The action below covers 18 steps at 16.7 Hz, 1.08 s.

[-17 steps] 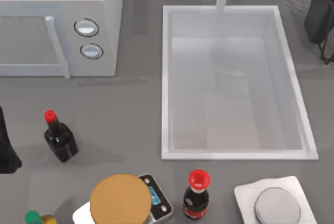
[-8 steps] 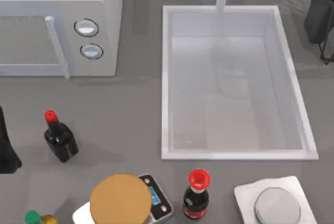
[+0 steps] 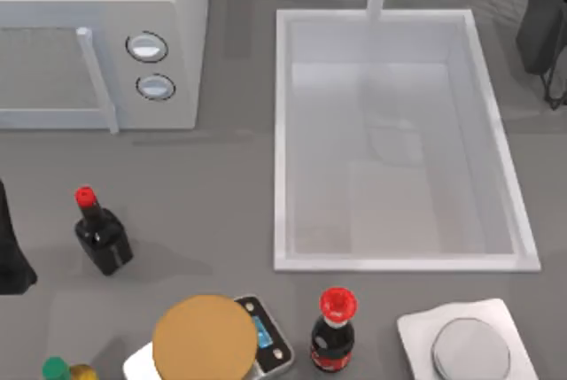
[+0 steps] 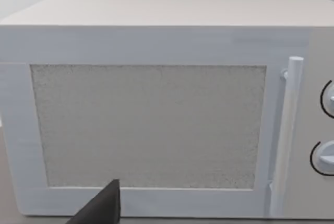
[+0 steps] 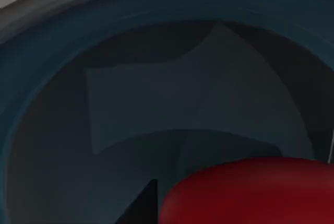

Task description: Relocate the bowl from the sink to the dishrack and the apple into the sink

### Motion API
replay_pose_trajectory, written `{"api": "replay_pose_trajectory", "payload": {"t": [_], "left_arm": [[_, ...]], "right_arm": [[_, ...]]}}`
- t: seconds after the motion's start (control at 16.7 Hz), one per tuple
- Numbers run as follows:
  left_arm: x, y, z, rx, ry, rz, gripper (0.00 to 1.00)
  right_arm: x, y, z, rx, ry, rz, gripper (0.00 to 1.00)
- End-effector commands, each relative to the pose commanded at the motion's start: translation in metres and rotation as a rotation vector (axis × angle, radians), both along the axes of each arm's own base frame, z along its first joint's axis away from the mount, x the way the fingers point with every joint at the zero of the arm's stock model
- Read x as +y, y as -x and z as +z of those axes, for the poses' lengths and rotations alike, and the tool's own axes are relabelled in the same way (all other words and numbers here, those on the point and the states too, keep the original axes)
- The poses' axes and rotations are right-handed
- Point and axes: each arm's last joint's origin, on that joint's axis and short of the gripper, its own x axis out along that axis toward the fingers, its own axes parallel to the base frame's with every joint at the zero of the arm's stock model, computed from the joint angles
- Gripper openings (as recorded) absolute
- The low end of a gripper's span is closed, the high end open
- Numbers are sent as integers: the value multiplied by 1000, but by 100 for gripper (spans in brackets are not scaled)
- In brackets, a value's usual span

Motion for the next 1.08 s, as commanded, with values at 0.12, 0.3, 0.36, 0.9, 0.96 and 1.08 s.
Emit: {"api": "replay_pose_trajectory", "payload": {"t": [0.12, 0.3, 0.36, 0.9, 0.96, 1.08], "left_arm": [[0, 0, 0, 0, 0, 0, 100], [0, 0, 0, 0, 0, 0, 100], [0, 0, 0, 0, 0, 0, 100], [0, 0, 0, 0, 0, 0, 100], [0, 0, 0, 0, 0, 0, 100], [0, 0, 0, 0, 0, 0, 100]], "right_arm": [[-1, -3, 13, -2, 1, 0, 0], [-2, -4, 45, 15, -4, -1, 0], [-2, -3, 57, 22, -7, -1, 0], [1, 1, 94, 6, -3, -1, 0], [2, 0, 94, 1, 3, 3, 0], [6, -7, 90, -28, 32, 22, 0]]}}
